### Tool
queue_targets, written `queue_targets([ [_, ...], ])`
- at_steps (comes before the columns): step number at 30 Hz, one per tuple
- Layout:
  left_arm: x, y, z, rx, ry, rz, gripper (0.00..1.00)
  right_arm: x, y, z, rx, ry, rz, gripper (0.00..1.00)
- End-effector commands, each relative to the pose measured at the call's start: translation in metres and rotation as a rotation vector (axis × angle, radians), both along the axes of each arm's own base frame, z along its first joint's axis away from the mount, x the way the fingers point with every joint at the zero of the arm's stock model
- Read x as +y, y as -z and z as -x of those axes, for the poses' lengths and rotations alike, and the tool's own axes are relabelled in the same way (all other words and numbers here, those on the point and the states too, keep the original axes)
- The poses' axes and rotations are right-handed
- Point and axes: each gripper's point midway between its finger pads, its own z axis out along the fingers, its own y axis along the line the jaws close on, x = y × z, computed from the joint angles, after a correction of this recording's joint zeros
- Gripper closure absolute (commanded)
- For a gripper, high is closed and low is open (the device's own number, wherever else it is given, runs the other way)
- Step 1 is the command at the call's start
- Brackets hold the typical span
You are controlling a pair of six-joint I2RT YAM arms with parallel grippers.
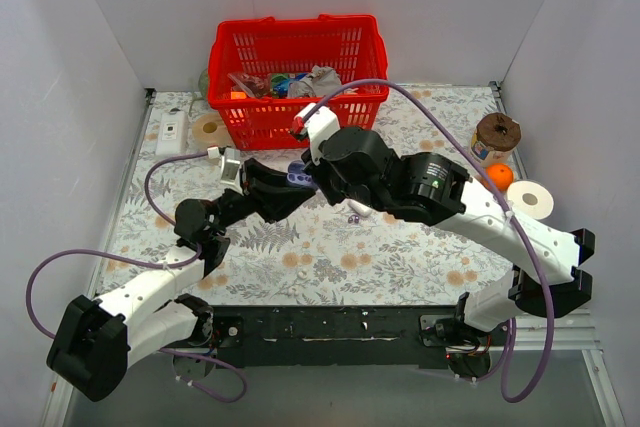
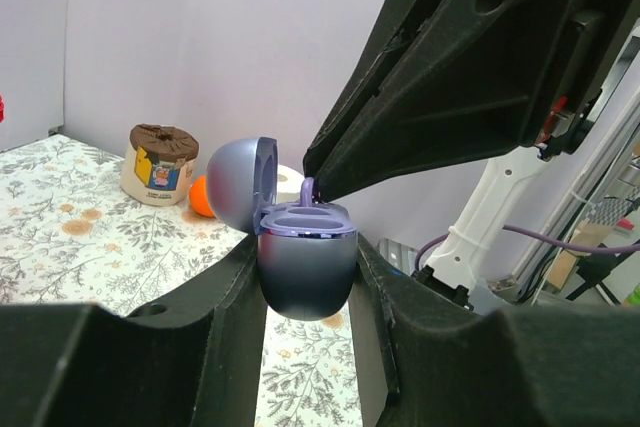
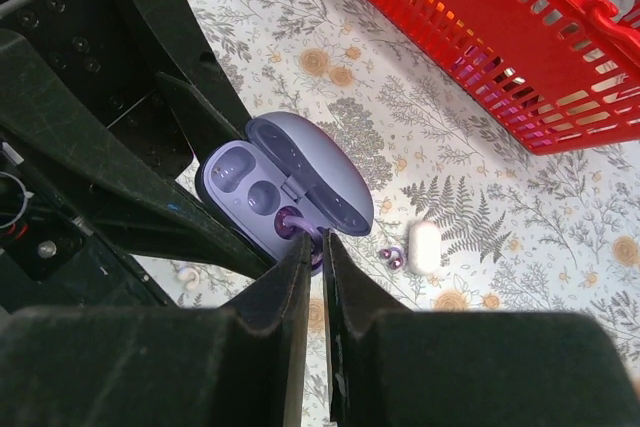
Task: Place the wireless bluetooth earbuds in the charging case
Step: Place the earbud in the charging case, then pick up the earbud from the center of the board.
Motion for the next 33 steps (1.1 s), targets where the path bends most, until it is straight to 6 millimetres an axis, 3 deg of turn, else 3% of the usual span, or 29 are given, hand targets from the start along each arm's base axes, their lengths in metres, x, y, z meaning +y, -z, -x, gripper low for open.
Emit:
queue_targets([
  [1, 0.011, -0.021, 0.000, -0.066, -0.060, 0.073, 1.00, -0.005, -0.012, 0.012, 0.035, -0.015, -0.074, 0.85],
  [4, 0.012, -0.021, 0.001, -0.069, -0.066, 0.083, 1.00, -0.008, -0.016, 0.013, 0.037, -0.006, -0.101, 0.80],
  [8, 0.013, -0.020, 0.002, -0.068, -0.069, 0.087, 1.00, -0.027, -0.039, 0.009, -0.008, 0.064, -0.217, 0.54],
  [10, 0.015, -0.016, 0.003, -0.063, -0.077, 0.085, 1.00, -0.036, -0.043, 0.007, -0.023, 0.095, -0.261, 0.50],
  [13, 0.018, -0.013, 0.005, -0.057, -0.083, 0.081, 1.00, -0.060, -0.029, -0.005, -0.039, 0.194, -0.274, 0.49],
  [14, 0.017, -0.009, 0.005, -0.046, -0.082, 0.067, 1.00, -0.073, -0.007, -0.014, -0.024, 0.237, -0.237, 0.50],
  [17, 0.021, 0.001, 0.013, -0.039, -0.090, 0.029, 1.00, -0.089, 0.024, -0.033, 0.038, 0.291, -0.245, 0.54],
  [18, 0.023, 0.005, 0.014, -0.032, -0.096, 0.019, 1.00, -0.093, 0.052, -0.039, 0.062, 0.315, -0.209, 0.57],
  [19, 0.029, 0.000, 0.023, -0.056, -0.099, 0.034, 1.00, -0.098, 0.069, -0.044, 0.074, 0.339, -0.191, 0.58],
  [20, 0.030, 0.013, 0.024, -0.019, -0.103, 0.016, 1.00, -0.109, 0.080, -0.053, 0.074, 0.377, -0.185, 0.62],
  [21, 0.032, 0.014, 0.028, -0.005, -0.101, 0.021, 1.00, -0.114, 0.115, -0.052, 0.104, 0.386, -0.121, 0.63],
  [22, 0.038, 0.008, 0.037, -0.027, -0.103, 0.044, 1.00, -0.114, 0.123, -0.059, 0.101, 0.388, -0.132, 0.65],
  [23, 0.039, 0.020, 0.036, 0.011, -0.111, 0.025, 1.00, -0.108, 0.140, -0.056, 0.142, 0.349, -0.108, 0.65],
  [26, 0.044, 0.026, 0.046, 0.040, -0.103, 0.028, 1.00, -0.101, 0.192, -0.051, 0.258, 0.311, -0.016, 0.64],
  [33, 0.049, 0.032, 0.052, 0.067, -0.113, 0.020, 1.00, -0.095, 0.240, -0.073, 0.333, 0.348, -0.014, 0.61],
])
